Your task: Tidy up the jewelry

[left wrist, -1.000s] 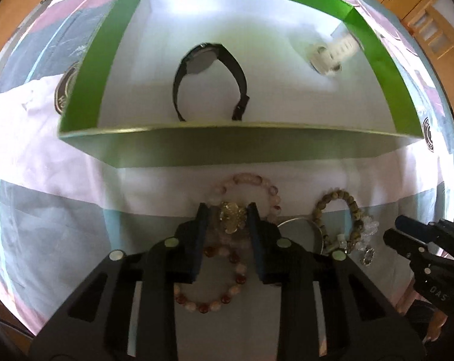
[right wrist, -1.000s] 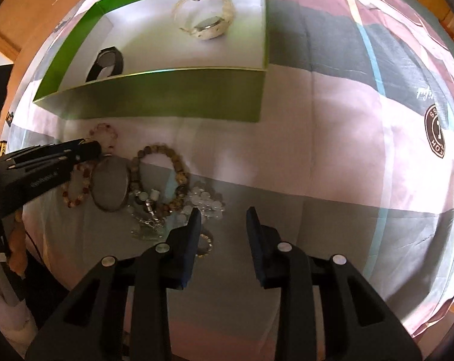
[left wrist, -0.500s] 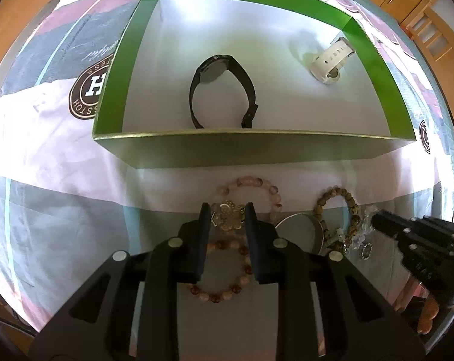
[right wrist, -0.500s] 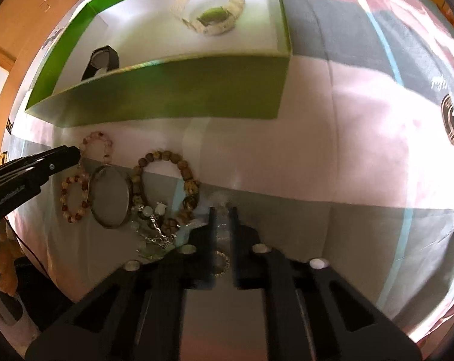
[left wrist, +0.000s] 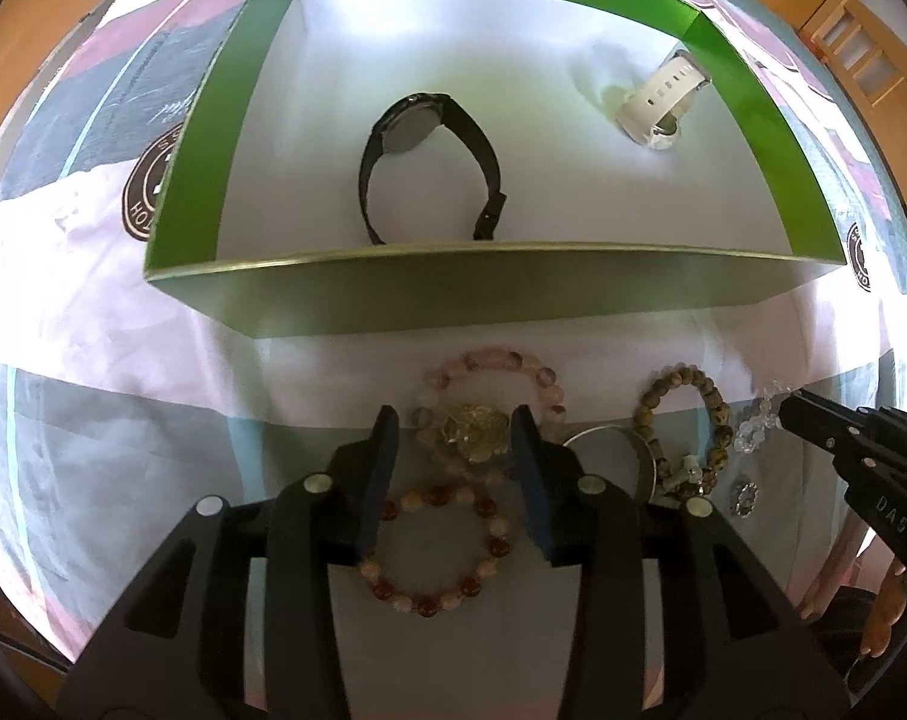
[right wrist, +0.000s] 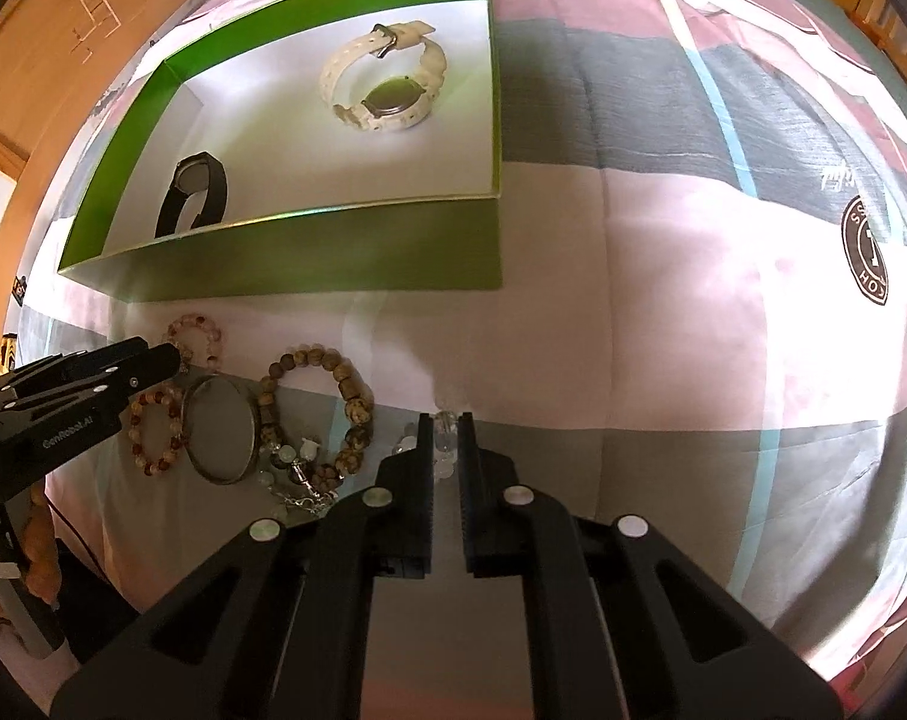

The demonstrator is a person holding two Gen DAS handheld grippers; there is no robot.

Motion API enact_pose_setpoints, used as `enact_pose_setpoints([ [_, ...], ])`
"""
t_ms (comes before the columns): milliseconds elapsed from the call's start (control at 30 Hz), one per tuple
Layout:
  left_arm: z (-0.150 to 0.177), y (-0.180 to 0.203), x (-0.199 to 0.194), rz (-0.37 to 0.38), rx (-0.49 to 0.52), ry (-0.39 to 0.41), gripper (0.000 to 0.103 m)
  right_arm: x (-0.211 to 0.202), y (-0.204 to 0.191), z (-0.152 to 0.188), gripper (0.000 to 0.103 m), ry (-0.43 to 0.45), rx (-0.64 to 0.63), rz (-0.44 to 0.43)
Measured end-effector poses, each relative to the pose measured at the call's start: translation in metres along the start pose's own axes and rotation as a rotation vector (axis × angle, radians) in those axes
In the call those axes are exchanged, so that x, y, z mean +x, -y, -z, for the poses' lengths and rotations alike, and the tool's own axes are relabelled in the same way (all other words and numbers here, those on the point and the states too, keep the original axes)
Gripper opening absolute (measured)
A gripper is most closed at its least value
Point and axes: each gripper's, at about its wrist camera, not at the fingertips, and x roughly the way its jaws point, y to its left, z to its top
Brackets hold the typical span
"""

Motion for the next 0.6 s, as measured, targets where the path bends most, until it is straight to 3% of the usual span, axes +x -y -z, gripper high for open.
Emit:
enact_pose_setpoints([
  [133,-0.002,0.005,0.002,0.016,0.010,0.004,0.033,0.005,-0.005,0.001,0.007,-0.007,-0.007,0.009],
  [367,-0.003,0.010,0.005,0.012,0.010,0.003,0.033,0.018,-0.012,-0.001,0.007,-0.031,-0.003,0.029],
  [600,-0.004,0.008,-0.012,0.076,0.000,0.040,0.033,0.025,-0.010,-0.007,0.011,-0.041,0.028,0.015],
])
